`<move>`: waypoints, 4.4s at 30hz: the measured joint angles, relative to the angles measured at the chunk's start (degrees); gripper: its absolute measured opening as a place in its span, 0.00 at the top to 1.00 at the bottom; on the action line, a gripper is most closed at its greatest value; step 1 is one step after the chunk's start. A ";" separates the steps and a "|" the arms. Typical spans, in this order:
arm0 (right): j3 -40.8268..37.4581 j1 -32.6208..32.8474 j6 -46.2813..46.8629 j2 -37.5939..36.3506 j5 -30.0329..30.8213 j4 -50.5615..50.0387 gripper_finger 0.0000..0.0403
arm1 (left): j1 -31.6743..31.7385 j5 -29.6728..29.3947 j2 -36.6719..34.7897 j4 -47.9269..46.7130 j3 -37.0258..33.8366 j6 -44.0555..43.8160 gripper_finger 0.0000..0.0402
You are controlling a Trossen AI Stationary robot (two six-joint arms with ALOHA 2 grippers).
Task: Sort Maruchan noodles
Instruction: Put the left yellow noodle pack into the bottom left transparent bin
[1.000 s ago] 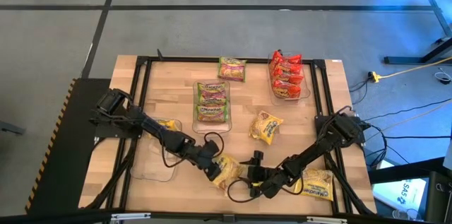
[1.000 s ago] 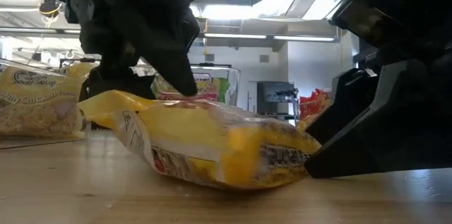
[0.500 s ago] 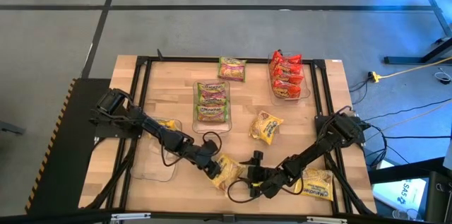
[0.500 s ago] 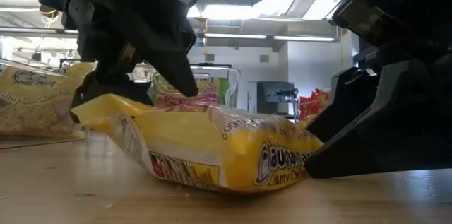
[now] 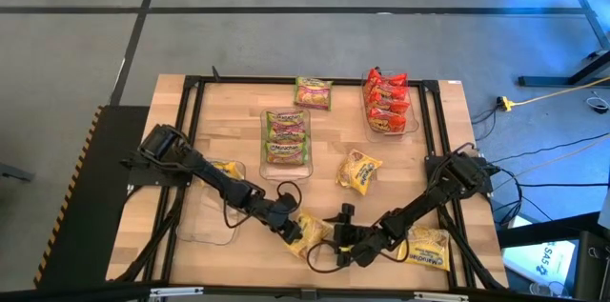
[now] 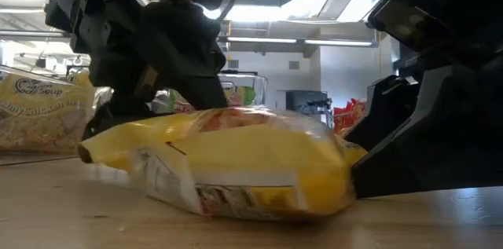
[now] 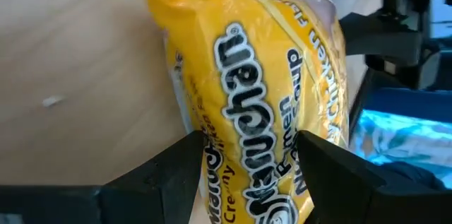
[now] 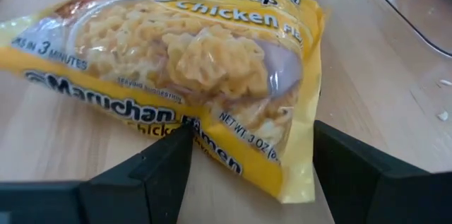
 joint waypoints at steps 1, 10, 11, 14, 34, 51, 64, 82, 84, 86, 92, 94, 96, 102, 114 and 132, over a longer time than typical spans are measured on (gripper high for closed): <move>0.00 0.00 -0.01 0.00 -0.01 0.00 0.37 | -0.01 -0.02 0.31 1.41 -0.02 0.59 0.44; 0.00 0.02 -0.03 0.00 -0.01 -0.04 0.37 | -0.04 -0.24 0.39 11.74 -0.13 3.92 0.47; 0.00 0.02 -0.03 0.00 0.01 -0.04 0.37 | -0.02 -0.36 0.39 11.37 -0.13 3.94 0.48; 0.00 0.00 -0.03 0.00 0.04 0.00 0.37 | 0.00 -0.80 0.39 10.46 -0.13 4.18 0.50; 7.25 1.62 -4.45 0.00 -0.96 -12.35 0.37 | -0.13 1.74 0.28 12.26 -0.11 11.09 0.78; 17.24 4.00 -4.35 0.00 -0.19 -30.95 0.37 | -0.33 3.63 0.30 12.57 -0.11 16.62 0.98; 25.87 8.71 3.34 -0.17 0.68 -54.44 0.37 | -0.33 4.73 -1.06 13.13 -0.11 21.46 0.99; 25.86 11.74 12.08 -0.20 5.33 -61.37 0.37 | -4.02 -6.66 -28.38 -18.01 0.50 35.15 0.99; 25.86 11.74 12.07 -0.20 5.61 -61.35 0.37 | -4.48 -8.70 -32.16 -23.36 0.50 35.85 0.99; 25.86 11.74 12.12 -0.20 6.19 -61.35 0.37 | -4.95 -10.29 -35.94 -29.02 0.50 36.98 0.99; 25.81 11.74 12.19 -0.20 7.59 -60.95 0.37 | -5.40 -12.85 -43.97 -47.57 3.71 35.70 0.99; 25.81 11.74 12.19 -0.20 8.53 -60.32 0.37 | -5.61 -14.49 -44.31 -55.92 7.61 35.86 0.99; 25.81 11.49 12.21 -0.20 9.48 -59.64 0.37 | -6.11 -15.64 -44.24 -65.95 11.73 35.83 0.99; 25.81 10.02 12.91 -0.17 9.58 -59.47 0.37 | -7.95 -14.47 -43.58 -88.02 20.80 34.41 0.99; 25.81 7.50 14.16 -0.02 7.53 -58.53 0.37 | -13.54 -11.17 -43.43 -94.89 11.20 33.97 0.99; 25.81 7.50 13.92 0.09 6.05 -58.51 0.37 | -12.54 -12.95 -43.46 -81.23 -4.40 34.34 0.93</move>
